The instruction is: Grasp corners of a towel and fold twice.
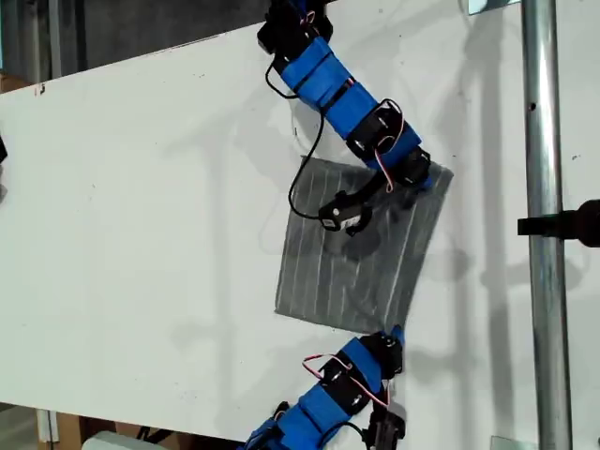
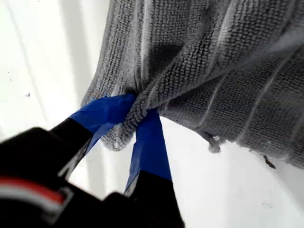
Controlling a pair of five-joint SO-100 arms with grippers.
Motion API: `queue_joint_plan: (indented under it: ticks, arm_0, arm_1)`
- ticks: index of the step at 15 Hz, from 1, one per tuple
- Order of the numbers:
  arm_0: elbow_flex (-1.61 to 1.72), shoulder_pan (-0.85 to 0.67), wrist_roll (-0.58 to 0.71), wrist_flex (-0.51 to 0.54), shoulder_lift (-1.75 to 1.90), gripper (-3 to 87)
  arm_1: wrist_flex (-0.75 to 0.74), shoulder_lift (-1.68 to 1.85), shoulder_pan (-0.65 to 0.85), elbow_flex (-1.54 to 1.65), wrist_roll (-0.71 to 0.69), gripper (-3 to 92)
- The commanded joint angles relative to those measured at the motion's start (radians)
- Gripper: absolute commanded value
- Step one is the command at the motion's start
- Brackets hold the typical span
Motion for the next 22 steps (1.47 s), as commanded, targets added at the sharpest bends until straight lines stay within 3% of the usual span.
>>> queue_joint_plan:
  ticks: [1,3,7,14,16,18,22]
  arm_0:
    - [-0.003,-0.038,-0.032,0.017,0.098,-2.9]
    - [0.124,-0.179,-0.049,0.040,0.213,-2.9]
    - [0.279,-0.509,0.130,0.100,0.397,-2.9]
    - [0.290,-0.991,0.485,0.095,0.483,-2.9]
    - [0.252,-1.028,0.546,0.091,0.492,-2.9]
    - [0.268,-1.008,0.528,0.084,0.497,-2.8]
    - [0.387,-0.831,0.311,-0.023,0.476,-2.4]
  arm_1:
    - [0.063,0.124,0.011,-0.061,-0.009,-0.2]
    - [0.242,0.144,0.098,-0.058,-0.012,-0.2]
    - [0.433,0.281,0.337,0.091,-0.112,-0.2]
    - [0.503,0.497,0.815,0.256,-0.443,-0.2]
    - [0.503,0.528,0.888,0.236,-0.529,-0.2]
    - [0.509,0.535,0.882,0.239,-0.546,-0.2]
    - [0.451,0.489,0.735,0.430,-0.451,-0.2]
